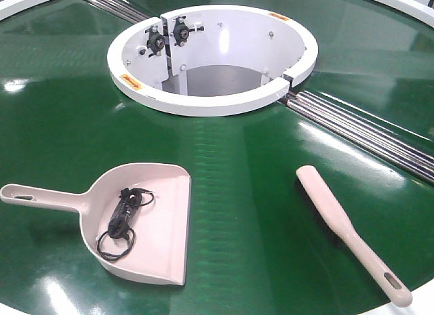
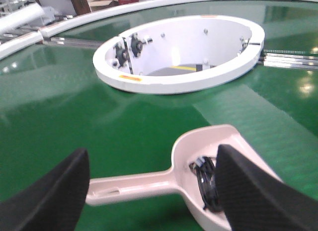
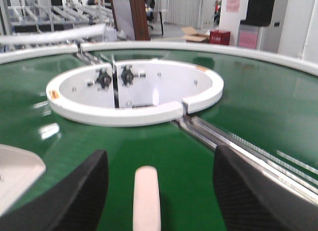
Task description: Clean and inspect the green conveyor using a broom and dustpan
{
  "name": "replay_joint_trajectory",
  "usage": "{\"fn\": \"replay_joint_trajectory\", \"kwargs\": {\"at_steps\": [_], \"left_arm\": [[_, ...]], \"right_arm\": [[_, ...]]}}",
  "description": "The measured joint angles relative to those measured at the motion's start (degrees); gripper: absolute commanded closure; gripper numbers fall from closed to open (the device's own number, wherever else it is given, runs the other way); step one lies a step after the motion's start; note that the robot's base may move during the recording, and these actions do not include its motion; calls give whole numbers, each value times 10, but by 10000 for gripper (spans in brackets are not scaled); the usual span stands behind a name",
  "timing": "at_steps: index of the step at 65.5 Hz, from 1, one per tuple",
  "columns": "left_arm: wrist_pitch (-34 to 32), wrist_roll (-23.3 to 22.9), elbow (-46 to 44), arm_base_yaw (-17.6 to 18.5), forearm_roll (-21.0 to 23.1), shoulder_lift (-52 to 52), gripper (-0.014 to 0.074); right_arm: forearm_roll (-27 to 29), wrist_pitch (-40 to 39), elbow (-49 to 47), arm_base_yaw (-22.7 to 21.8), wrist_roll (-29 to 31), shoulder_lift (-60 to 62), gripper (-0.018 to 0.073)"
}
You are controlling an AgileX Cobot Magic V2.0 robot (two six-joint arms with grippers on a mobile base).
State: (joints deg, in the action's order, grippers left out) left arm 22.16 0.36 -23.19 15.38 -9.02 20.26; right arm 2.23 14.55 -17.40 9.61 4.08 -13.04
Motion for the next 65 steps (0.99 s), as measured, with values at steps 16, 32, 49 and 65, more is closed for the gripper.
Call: {"fn": "replay_joint_trajectory", "kwargs": {"at_steps": [16,32,49,65], "left_arm": [[-105,-4,71,0,-1,-17,247],[-100,-9,71,0,-2,-17,605],[-98,-10,71,0,-2,-17,604],[-98,-10,71,0,-2,-17,604]], "right_arm": [[0,-36,28,0,0,1,330],[0,-34,29,0,0,1,568],[0,-34,29,0,0,1,568],[0,-34,29,0,0,1,568]]}}
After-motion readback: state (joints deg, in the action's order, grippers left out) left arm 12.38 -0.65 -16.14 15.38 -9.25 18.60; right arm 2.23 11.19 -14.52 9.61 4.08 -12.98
